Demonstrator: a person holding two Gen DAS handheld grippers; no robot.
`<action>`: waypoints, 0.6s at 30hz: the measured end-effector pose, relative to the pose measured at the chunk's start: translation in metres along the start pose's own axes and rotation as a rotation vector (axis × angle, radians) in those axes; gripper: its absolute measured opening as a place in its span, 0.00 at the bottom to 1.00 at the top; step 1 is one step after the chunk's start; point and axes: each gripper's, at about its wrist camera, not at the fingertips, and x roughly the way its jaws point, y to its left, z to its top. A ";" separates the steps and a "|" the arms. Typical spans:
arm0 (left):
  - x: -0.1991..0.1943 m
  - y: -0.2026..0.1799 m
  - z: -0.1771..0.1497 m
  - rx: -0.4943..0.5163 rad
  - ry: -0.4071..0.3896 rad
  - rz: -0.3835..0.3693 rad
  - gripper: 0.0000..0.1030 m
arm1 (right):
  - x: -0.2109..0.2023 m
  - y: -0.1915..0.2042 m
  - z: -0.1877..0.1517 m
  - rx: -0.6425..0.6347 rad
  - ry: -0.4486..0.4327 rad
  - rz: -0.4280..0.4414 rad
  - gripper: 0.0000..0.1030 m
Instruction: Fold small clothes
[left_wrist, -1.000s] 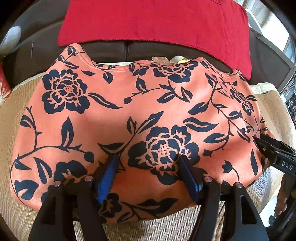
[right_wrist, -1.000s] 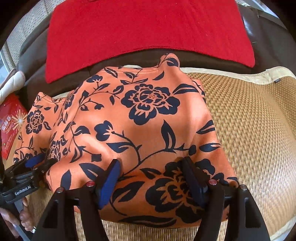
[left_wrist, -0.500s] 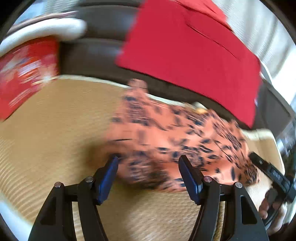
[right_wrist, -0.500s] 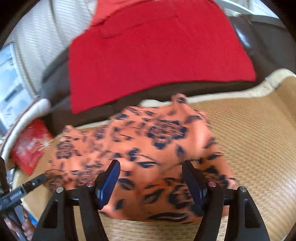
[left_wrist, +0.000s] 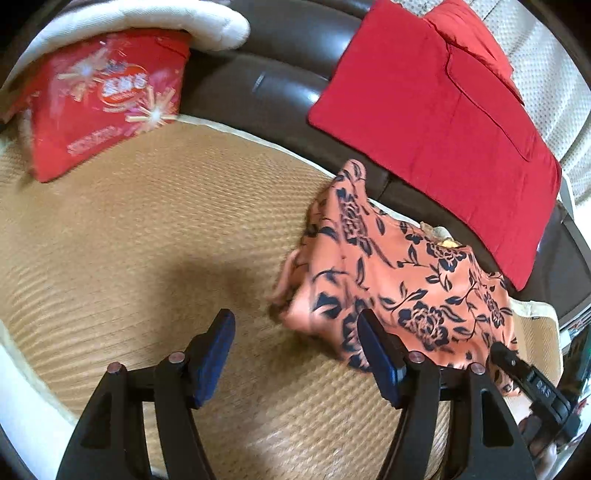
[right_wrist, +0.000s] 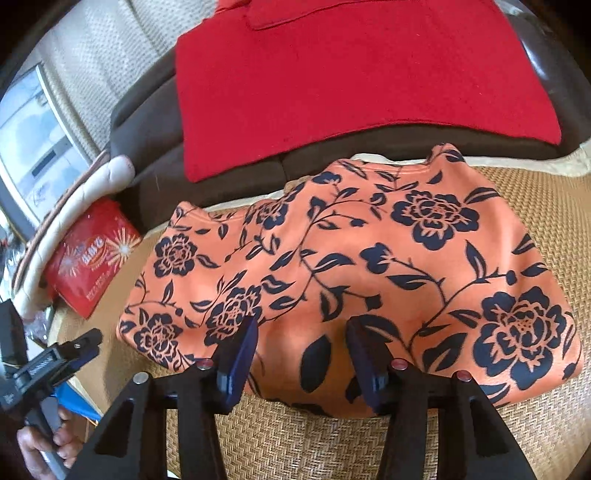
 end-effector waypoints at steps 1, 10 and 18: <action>0.007 -0.001 0.001 -0.014 0.020 0.003 0.71 | -0.001 -0.003 0.000 0.012 0.000 0.007 0.52; 0.051 -0.011 -0.003 -0.090 0.061 -0.013 0.50 | -0.001 -0.030 0.019 0.120 -0.043 0.068 0.52; 0.063 -0.008 0.001 -0.139 0.039 -0.065 0.61 | 0.030 -0.046 0.015 0.197 0.111 0.055 0.42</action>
